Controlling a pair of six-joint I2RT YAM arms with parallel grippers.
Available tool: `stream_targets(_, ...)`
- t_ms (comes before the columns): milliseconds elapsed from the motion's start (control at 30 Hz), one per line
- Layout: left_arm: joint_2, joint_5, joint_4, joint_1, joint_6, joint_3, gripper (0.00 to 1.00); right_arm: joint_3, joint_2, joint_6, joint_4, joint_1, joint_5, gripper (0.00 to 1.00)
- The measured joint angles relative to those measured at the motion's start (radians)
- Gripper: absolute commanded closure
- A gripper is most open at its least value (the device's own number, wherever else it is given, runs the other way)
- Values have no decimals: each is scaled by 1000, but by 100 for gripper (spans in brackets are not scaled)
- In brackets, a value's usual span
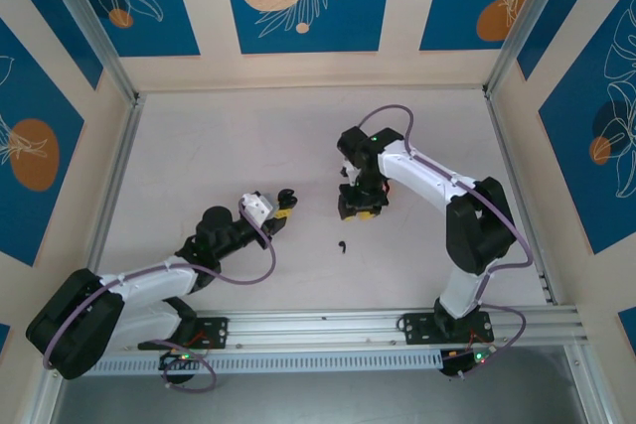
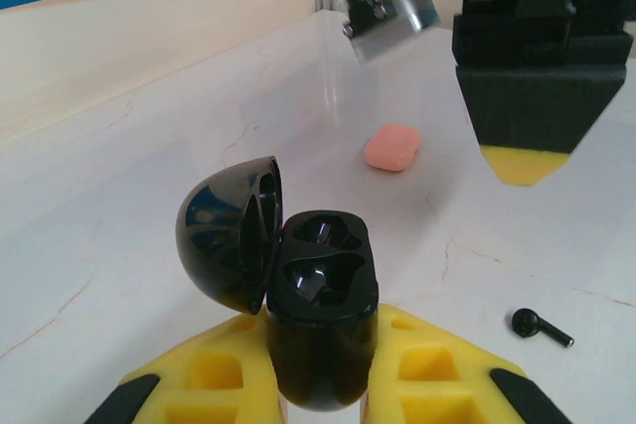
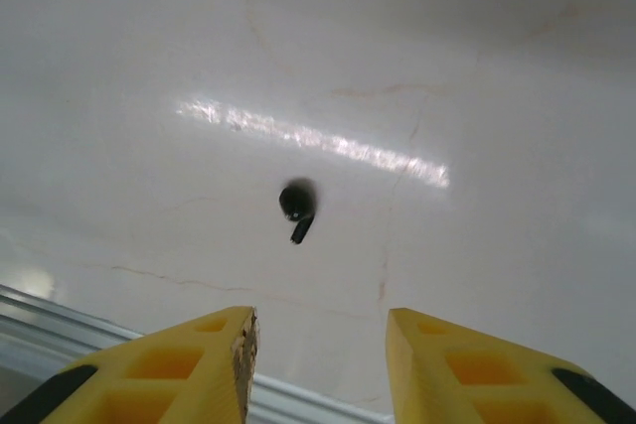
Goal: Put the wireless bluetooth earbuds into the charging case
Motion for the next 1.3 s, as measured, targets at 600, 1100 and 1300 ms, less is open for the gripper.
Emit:
stream_targets(600, 0, -3, -25, 0, 0, 0, 86, -62, 217, 168, 73, 52, -82, 65)
stream_targets(1100, 0, -3, -26, 0, 0, 0, 86, -54, 245, 167, 98, 67, -62, 72)
stream_targets(1300, 15, -2, -26, 0, 0, 1, 86, -50, 246, 166, 90, 78, -29, 77)
